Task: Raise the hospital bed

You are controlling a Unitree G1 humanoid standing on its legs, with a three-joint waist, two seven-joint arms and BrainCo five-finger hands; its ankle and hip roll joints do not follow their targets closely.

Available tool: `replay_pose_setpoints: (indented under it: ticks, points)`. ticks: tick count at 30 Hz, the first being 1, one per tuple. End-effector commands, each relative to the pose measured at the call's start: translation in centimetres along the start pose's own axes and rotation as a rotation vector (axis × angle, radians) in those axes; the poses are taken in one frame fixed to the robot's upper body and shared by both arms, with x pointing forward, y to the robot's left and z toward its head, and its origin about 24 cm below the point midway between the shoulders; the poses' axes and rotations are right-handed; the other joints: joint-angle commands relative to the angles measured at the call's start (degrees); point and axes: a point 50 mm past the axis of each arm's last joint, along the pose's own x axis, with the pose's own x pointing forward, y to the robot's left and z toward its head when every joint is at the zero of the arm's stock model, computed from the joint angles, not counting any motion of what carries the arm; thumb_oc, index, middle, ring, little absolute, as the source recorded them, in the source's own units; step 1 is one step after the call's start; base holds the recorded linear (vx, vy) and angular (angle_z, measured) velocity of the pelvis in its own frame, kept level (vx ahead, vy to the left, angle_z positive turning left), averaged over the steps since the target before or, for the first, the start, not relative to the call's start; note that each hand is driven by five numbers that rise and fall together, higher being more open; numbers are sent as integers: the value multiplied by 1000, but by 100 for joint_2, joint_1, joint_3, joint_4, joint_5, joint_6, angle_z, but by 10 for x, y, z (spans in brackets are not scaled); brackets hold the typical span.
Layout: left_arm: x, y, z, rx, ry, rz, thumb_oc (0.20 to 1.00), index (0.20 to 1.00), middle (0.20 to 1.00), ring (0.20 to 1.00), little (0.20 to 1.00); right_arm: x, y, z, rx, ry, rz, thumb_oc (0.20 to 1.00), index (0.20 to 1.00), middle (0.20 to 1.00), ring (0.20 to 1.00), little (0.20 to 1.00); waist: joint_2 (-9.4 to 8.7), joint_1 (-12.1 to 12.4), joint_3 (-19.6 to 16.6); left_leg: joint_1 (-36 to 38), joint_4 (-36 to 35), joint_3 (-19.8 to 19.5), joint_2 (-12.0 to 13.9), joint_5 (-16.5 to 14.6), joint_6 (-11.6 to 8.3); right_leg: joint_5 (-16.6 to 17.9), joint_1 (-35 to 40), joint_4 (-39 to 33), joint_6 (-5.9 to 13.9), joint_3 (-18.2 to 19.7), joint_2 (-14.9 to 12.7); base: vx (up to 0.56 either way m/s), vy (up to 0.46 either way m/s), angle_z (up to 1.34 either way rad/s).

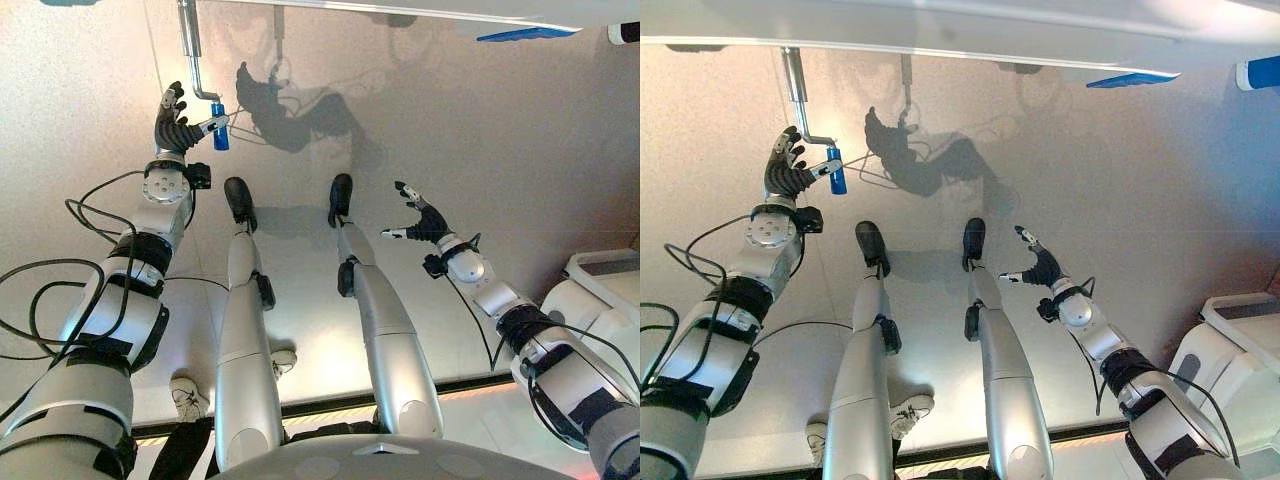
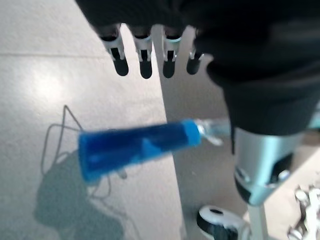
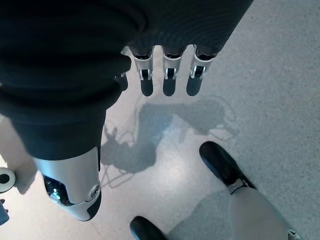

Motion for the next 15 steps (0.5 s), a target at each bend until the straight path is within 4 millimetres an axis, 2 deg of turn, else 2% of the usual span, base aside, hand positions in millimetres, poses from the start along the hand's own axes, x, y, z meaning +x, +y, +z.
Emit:
replay_pose_setpoints:
  ticks: [1, 15]
  points:
    - [8, 7, 25, -16, -88, -6, 1000, 1000, 1000, 1000, 1000, 3, -5, 7, -22, -37, 3, 1000, 1000, 1000, 1000, 1000, -102, 51, 224, 441, 204, 184, -332, -563, 146, 491, 83, -185, 684, 292, 131, 0, 0, 0]
    - [16, 5, 42, 28, -118, -47, 1000, 1000, 1000, 1000, 1000, 4, -3, 11, -35, -51, 30, 1000, 1000, 1000, 1000, 1000, -87, 20, 243, 450, 221, 180, -336, -568, 145, 502, 77, -170, 689, 299, 136, 0, 0, 0]
